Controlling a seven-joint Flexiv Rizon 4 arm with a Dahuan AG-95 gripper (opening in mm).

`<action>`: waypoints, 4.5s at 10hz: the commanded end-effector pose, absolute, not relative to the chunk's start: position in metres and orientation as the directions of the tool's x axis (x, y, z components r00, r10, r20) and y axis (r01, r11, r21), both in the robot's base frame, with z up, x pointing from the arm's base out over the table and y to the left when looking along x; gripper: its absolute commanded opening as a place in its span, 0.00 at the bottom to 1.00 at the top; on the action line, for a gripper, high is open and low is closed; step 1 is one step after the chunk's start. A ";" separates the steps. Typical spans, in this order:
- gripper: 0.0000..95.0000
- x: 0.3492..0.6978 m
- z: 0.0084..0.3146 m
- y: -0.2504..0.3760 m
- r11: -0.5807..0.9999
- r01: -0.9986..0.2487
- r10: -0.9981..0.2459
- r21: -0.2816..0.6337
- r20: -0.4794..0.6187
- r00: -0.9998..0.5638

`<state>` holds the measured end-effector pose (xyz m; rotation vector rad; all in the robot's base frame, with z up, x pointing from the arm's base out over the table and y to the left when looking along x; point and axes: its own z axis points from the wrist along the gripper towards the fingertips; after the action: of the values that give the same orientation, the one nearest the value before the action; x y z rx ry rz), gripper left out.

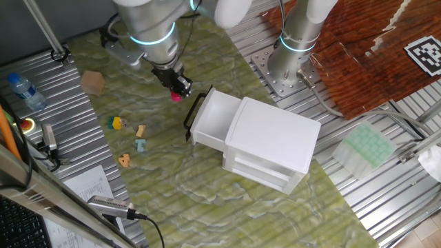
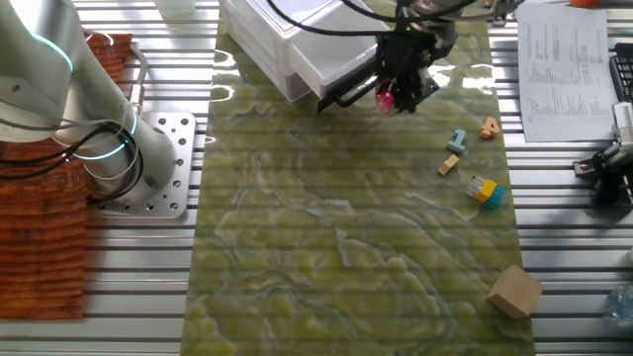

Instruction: Put things in the drawer

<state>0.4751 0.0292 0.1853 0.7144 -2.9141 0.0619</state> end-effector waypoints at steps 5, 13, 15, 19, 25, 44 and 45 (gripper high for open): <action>0.00 0.463 0.211 0.048 0.830 -0.558 -0.555 0.022 0.131 -0.821; 0.00 0.426 0.217 0.124 0.919 -0.390 -0.394 0.055 0.132 -0.910; 0.00 0.421 0.211 0.140 0.930 -0.363 -0.368 0.059 0.136 -0.920; 0.00 0.419 0.212 0.143 0.951 -0.292 -0.306 0.105 0.158 -0.939; 0.20 0.419 0.211 0.143 0.954 -0.190 -0.236 0.234 0.191 -0.953; 0.00 0.484 0.217 0.042 0.901 -0.420 -0.433 0.110 0.173 -0.885; 0.00 0.487 0.210 0.040 0.889 -0.442 -0.457 0.116 0.170 -0.873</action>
<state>0.4888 0.0391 0.2101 0.6807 -2.8656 -0.1074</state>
